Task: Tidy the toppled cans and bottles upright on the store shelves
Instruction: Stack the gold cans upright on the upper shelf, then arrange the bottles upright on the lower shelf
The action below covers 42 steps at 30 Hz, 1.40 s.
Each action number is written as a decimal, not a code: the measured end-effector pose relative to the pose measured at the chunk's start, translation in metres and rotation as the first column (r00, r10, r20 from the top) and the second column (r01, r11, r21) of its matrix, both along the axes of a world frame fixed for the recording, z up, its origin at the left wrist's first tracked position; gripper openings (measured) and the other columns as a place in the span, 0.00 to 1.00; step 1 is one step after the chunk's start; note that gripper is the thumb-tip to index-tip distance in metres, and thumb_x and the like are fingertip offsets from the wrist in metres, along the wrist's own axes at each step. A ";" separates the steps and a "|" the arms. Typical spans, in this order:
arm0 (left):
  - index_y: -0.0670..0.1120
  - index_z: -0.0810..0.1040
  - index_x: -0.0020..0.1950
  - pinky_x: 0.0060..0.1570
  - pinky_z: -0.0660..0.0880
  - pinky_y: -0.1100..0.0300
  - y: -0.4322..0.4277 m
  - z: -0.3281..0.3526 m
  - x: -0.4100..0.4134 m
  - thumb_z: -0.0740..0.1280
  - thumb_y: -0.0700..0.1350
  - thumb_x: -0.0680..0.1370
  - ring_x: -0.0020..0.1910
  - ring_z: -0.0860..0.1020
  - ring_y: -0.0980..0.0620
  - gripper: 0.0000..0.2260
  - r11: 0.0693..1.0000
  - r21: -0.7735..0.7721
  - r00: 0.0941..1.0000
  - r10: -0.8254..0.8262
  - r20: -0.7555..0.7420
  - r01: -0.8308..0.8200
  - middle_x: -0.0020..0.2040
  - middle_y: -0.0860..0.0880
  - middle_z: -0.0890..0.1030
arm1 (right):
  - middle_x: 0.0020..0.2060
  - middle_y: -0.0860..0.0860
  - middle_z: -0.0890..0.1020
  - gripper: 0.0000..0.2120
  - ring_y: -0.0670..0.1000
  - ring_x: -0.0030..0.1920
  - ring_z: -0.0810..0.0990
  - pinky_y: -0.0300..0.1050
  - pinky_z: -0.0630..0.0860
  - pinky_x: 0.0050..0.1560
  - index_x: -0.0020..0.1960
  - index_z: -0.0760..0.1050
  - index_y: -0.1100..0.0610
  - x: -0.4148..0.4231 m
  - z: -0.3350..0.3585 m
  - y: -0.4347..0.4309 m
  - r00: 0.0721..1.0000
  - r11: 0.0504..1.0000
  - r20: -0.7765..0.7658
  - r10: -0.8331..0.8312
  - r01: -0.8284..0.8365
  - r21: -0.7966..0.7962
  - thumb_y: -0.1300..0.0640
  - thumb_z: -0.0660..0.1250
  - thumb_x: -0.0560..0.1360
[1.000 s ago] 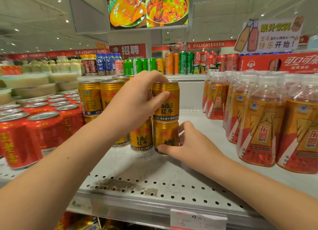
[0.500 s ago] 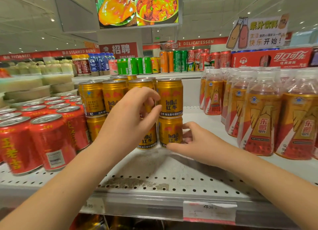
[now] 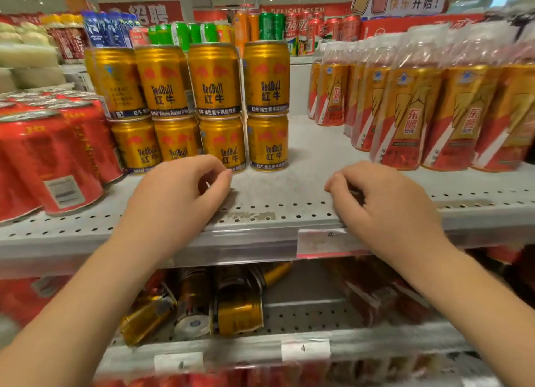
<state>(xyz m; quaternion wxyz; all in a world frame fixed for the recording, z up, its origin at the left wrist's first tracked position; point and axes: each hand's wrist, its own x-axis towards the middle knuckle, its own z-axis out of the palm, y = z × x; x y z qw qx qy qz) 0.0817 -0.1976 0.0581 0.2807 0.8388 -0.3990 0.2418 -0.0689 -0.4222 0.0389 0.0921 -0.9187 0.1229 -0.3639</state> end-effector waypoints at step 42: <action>0.51 0.70 0.68 0.50 0.73 0.53 -0.223 -0.213 -0.107 0.61 0.68 0.79 0.46 0.79 0.48 0.26 0.951 0.194 0.509 0.295 -0.809 -0.242 0.60 0.48 0.81 | 0.44 0.52 0.79 0.19 0.51 0.41 0.79 0.44 0.72 0.36 0.65 0.73 0.50 -0.138 -0.171 -0.178 0.929 0.860 -0.329 -0.168 0.301 0.412 0.43 0.63 0.78</action>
